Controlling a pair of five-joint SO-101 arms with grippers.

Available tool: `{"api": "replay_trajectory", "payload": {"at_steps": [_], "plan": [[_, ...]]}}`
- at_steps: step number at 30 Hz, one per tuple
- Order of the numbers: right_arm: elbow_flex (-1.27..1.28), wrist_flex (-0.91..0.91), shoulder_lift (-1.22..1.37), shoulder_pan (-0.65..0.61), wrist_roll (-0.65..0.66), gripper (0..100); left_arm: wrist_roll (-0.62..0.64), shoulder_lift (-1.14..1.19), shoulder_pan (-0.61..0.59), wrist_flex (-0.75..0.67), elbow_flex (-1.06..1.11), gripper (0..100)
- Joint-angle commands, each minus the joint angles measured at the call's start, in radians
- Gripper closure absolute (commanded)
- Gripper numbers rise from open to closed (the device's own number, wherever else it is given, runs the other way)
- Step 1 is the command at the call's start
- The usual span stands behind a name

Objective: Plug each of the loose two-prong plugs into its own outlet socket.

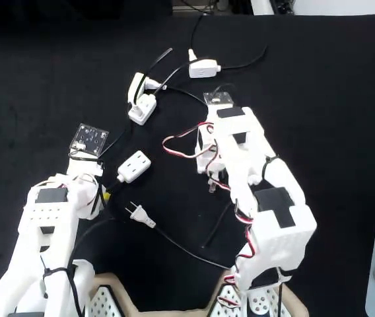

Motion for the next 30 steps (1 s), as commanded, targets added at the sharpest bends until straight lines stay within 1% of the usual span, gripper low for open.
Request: {"api": "replay_trajectory", "payload": {"at_steps": [1,7,12,16,19,25,30], "plan": [[-0.036,0.012,-0.002,-0.011,-0.017,92.6,0.002,-0.02,-0.007,-0.012,-0.005,78],[-0.038,0.009,-0.008,-0.011,-0.017,98.3,0.002,-0.02,-0.007,-0.012,-0.005,78],[-0.051,0.017,-0.01,-0.011,-0.017,98.6,0.002,-0.02,-0.007,-0.012,-0.005,78],[-0.09,0.092,-0.048,-0.023,-0.017,98.6,0.002,-0.02,-0.007,-0.012,-0.005,78],[-0.068,0.123,-0.153,-0.054,-0.017,98.6,0.002,-0.02,-0.007,-0.012,-0.005,78],[0.048,0.121,-0.423,-0.114,-0.011,98.7,0.008,-0.021,-0.005,-0.014,-0.01,78],[0.157,0.026,-0.615,-0.118,-0.009,98.7,0.009,-0.021,0.001,-0.015,-0.016,78]]}}
